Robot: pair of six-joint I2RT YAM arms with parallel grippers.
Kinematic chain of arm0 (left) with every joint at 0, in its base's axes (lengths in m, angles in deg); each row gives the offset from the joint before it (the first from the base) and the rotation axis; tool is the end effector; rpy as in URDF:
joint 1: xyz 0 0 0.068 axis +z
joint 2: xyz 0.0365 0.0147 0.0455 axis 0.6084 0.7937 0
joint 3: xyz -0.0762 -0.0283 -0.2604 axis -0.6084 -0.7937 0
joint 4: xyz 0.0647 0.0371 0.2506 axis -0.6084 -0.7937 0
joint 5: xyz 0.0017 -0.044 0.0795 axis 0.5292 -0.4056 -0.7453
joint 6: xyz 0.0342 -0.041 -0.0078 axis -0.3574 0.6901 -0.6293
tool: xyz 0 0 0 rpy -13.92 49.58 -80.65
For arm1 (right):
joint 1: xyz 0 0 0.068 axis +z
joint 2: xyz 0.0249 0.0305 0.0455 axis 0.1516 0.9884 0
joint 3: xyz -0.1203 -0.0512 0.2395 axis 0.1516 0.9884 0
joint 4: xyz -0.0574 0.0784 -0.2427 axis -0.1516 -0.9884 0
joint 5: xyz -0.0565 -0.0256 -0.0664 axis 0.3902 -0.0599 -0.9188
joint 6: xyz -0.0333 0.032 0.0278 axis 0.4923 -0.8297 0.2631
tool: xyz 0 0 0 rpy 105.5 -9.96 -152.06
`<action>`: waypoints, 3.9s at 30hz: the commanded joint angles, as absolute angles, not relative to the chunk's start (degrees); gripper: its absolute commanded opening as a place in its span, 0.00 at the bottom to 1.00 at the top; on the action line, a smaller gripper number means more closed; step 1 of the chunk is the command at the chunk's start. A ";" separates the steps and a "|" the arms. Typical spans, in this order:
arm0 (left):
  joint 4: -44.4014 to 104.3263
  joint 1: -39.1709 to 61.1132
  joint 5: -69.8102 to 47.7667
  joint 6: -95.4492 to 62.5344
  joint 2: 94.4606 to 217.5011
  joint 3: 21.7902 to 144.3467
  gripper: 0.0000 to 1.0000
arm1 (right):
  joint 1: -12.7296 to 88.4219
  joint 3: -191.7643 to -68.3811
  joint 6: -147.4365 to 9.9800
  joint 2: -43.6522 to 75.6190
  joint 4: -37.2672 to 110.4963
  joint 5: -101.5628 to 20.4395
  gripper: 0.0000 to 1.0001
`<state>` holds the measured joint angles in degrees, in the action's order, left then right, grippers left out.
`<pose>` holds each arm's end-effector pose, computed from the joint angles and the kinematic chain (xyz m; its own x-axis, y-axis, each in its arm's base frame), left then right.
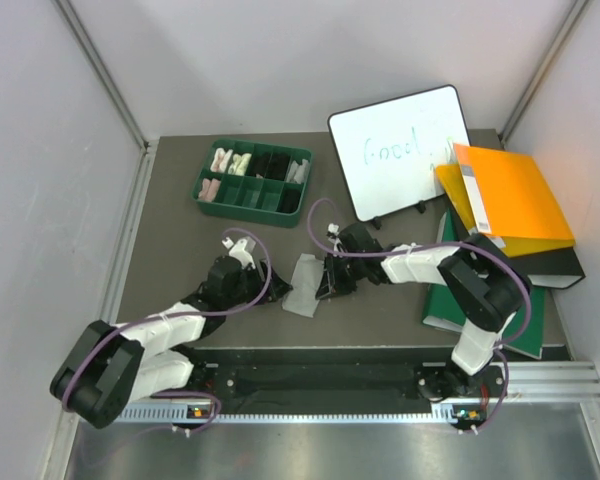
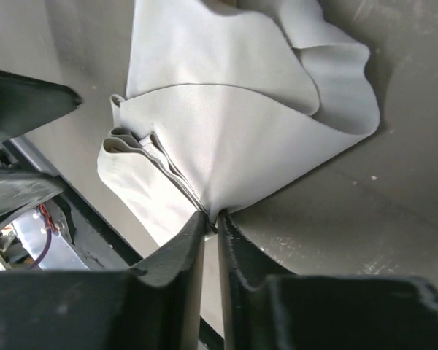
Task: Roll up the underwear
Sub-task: Roll the underwear to the center of the board.
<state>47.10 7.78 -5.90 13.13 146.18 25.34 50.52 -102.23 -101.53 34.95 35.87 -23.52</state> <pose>0.1728 -0.1080 0.1433 -0.7753 -0.2951 -0.5584 0.1888 0.7354 -0.6508 0.2335 0.2288 0.1309 -0.9662 -0.0867 -0.2428 -0.2262 0.7368 0.6372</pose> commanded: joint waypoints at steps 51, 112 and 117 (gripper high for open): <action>32.34 7.24 7.44 12.92 169.61 39.37 0.00 | 80.52 -91.70 -54.62 23.41 56.72 -63.93 0.59; 66.42 8.56 14.29 15.63 143.85 20.13 0.56 | 50.48 -106.65 -87.13 40.37 44.85 2.50 0.00; 71.89 6.54 14.64 16.35 149.74 20.48 0.56 | 48.89 -107.00 -88.46 42.48 44.95 3.30 0.00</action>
<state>60.28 7.97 12.53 15.14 146.99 20.59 50.11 -104.37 -86.40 40.92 42.34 0.02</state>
